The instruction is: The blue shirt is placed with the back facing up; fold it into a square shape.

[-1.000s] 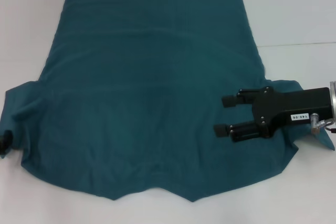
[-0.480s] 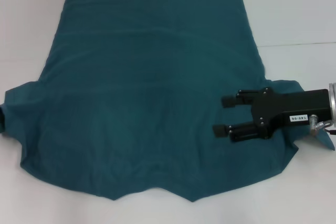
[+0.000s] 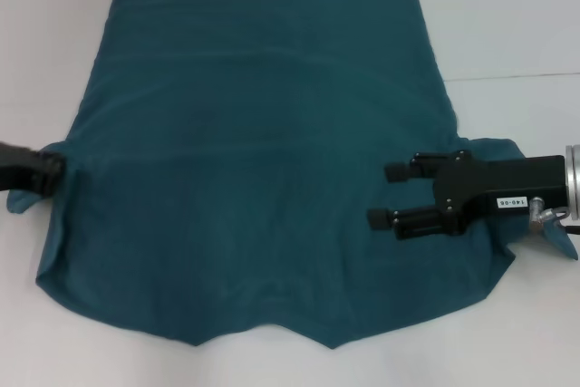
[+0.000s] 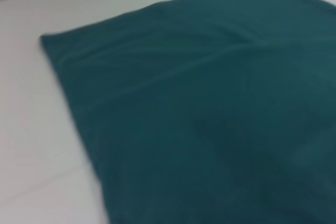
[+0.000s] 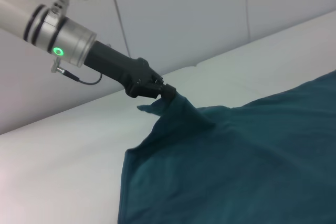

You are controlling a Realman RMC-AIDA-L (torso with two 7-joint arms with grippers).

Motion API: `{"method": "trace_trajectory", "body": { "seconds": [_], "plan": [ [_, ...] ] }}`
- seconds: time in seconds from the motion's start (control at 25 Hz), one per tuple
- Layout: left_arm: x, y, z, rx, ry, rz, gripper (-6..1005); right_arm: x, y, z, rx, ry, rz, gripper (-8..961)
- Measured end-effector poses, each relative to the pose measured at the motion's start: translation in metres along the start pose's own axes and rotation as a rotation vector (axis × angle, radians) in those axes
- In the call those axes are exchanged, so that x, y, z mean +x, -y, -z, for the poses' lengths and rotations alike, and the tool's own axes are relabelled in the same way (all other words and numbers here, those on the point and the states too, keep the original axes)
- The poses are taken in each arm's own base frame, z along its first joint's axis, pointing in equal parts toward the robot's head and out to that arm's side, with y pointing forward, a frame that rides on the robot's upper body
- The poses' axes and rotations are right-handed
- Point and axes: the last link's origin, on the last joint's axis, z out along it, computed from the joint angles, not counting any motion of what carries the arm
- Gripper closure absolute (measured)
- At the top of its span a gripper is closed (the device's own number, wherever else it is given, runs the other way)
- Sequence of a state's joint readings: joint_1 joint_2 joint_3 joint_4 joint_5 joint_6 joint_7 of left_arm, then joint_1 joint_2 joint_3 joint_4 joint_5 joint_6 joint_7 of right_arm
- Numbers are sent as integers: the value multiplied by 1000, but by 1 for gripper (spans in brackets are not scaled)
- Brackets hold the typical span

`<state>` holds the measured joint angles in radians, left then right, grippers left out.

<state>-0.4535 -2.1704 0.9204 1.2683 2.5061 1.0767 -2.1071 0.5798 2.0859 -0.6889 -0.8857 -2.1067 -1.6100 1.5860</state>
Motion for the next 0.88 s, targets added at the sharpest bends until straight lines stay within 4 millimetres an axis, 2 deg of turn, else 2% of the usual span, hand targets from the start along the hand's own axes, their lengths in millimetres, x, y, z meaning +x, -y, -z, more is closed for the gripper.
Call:
{"method": "trace_trajectory", "body": {
  "seconds": [0.24, 0.28, 0.48, 0.72, 0.88],
  "plan": [
    [24, -25, -10, -45, 3, -134, 963, 2, 1, -1, 5, 8, -11, 39],
    [29, -34, -16, -61, 22, -191, 963, 2, 1, -1, 10, 11, -12, 39],
    [35, -51, -26, -55, 64, -267, 963, 5, 2, -2, 14, 13, -8, 39],
    [39, -38, -19, 9, 40, -159, 960, 9, 2, 0, 25, 13, -7, 39],
    [24, -28, -10, 13, 28, -67, 939, 9, 2, 1, 23, 13, -5, 39]
  ]
}}
